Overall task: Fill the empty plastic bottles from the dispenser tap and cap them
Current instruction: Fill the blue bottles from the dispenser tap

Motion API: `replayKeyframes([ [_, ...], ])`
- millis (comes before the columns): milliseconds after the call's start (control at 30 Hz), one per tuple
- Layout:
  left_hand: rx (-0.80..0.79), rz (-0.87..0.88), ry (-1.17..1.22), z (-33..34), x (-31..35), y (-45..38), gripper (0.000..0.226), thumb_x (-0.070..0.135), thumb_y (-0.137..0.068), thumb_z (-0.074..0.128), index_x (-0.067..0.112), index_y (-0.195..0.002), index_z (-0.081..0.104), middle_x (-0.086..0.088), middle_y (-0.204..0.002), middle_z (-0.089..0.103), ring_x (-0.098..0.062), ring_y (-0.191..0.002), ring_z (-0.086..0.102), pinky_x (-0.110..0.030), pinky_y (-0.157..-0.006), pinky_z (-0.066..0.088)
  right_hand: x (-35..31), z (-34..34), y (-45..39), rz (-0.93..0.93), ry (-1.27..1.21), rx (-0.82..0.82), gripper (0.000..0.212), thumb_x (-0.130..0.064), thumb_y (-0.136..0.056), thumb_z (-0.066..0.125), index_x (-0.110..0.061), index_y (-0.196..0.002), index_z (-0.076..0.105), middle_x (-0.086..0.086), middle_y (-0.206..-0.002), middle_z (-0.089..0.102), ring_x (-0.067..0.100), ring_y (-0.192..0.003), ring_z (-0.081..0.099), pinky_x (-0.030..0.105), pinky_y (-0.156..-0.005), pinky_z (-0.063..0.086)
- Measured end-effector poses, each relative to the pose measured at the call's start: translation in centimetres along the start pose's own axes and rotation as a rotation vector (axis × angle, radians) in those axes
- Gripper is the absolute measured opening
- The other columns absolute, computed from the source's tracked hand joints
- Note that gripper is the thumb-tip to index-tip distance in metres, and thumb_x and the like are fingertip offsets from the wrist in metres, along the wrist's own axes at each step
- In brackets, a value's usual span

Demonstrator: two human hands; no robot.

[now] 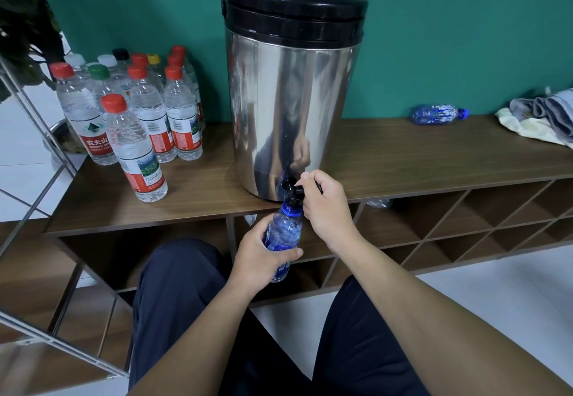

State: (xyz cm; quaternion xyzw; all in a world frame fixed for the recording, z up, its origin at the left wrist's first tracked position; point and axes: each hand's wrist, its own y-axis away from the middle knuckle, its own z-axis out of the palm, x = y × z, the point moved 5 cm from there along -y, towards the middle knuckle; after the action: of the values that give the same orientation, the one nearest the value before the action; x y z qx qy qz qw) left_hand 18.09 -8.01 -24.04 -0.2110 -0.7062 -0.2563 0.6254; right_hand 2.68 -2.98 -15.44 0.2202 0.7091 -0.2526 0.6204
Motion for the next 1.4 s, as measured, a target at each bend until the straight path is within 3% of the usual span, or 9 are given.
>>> replayKeyframes([
  [133, 0.001, -0.003, 0.001, 0.07, 0.05, 0.02, 0.077, 0.013, -0.074, 0.105, 0.044, -0.135, 0.068, 0.018, -0.123, 0.080, -0.004, -0.115, 0.076, -0.042, -0.110, 0.061, 0.01, -0.10, 0.07, 0.012, -0.001, -0.009, 0.031, -0.034, -0.116, 0.054, -0.016, -0.094, 0.066, -0.010, -0.059, 0.044, 0.009, -0.054, 0.039, 0.029, -0.057, 0.035],
  [367, -0.003, 0.018, 0.007, 0.07, -0.02, -0.01, 0.078, 0.011, -0.074, 0.104, 0.038, -0.138, 0.068, 0.014, -0.124, 0.081, -0.007, -0.116, 0.077, -0.045, -0.111, 0.060, -0.03, 0.08, 0.11, 0.008, -0.014, -0.014, 0.032, -0.037, -0.115, 0.055, -0.027, -0.086, 0.066, -0.009, -0.060, 0.044, 0.011, -0.055, 0.039, 0.031, -0.057, 0.034],
  [500, -0.003, 0.016, 0.003, 0.10, 0.05, 0.01, 0.075, 0.012, -0.075, 0.104, 0.043, -0.134, 0.068, 0.016, -0.123, 0.080, -0.006, -0.115, 0.077, -0.042, -0.110, 0.061, -0.12, 0.00, 0.17, 0.014, 0.001, -0.007, 0.031, -0.035, -0.115, 0.054, -0.022, -0.090, 0.066, -0.013, -0.059, 0.046, 0.009, -0.055, 0.041, 0.030, -0.058, 0.036],
  [633, 0.000, 0.012, -0.001, 0.09, 0.04, 0.03, 0.076, 0.014, -0.075, 0.104, 0.044, -0.134, 0.067, 0.019, -0.123, 0.080, -0.003, -0.115, 0.076, -0.040, -0.109, 0.061, -0.19, 0.06, 0.18, 0.010, -0.004, -0.009, 0.033, -0.037, -0.115, 0.055, -0.030, -0.085, 0.066, -0.013, -0.061, 0.047, 0.009, -0.057, 0.042, 0.031, -0.060, 0.036],
  [900, -0.006, 0.017, 0.013, 0.08, -0.07, -0.01, 0.076, 0.012, -0.076, 0.104, 0.042, -0.135, 0.068, 0.017, -0.124, 0.080, -0.004, -0.115, 0.076, -0.039, -0.107, 0.061, -0.31, 0.07, 0.29, 0.010, -0.008, 0.003, 0.031, -0.031, -0.116, 0.055, -0.019, -0.090, 0.065, -0.014, -0.057, 0.043, 0.008, -0.053, 0.038, 0.027, -0.056, 0.034],
  [1067, -0.008, 0.007, 0.010, 0.10, -0.06, -0.04, 0.075, 0.015, -0.076, 0.104, 0.046, -0.133, 0.067, 0.020, -0.124, 0.079, -0.003, -0.115, 0.076, -0.037, -0.106, 0.061, -0.25, 0.08, 0.29, 0.007, -0.008, 0.005, 0.034, -0.033, -0.115, 0.055, -0.028, -0.084, 0.067, -0.013, -0.058, 0.044, 0.008, -0.054, 0.039, 0.030, -0.059, 0.034],
  [1233, -0.002, 0.014, 0.023, 0.07, -0.20, -0.10, 0.076, 0.012, -0.075, 0.104, 0.045, -0.133, 0.067, 0.017, -0.125, 0.080, -0.006, -0.117, 0.076, -0.038, -0.107, 0.061, -0.32, 0.05, 0.27, 0.005, -0.007, 0.007, 0.030, -0.030, -0.116, 0.054, -0.019, -0.090, 0.065, -0.013, -0.058, 0.043, 0.008, -0.053, 0.038, 0.030, -0.058, 0.034],
  [1400, -0.001, 0.014, 0.019, 0.05, -0.27, -0.13, 0.077, 0.012, -0.074, 0.104, 0.042, -0.135, 0.067, 0.016, -0.125, 0.080, -0.006, -0.117, 0.076, -0.039, -0.108, 0.061, -0.37, -0.04, 0.34, 0.005, 0.005, -0.006, 0.031, -0.033, -0.116, 0.055, -0.021, -0.090, 0.066, -0.013, -0.059, 0.043, 0.008, -0.054, 0.039, 0.030, -0.059, 0.034],
])
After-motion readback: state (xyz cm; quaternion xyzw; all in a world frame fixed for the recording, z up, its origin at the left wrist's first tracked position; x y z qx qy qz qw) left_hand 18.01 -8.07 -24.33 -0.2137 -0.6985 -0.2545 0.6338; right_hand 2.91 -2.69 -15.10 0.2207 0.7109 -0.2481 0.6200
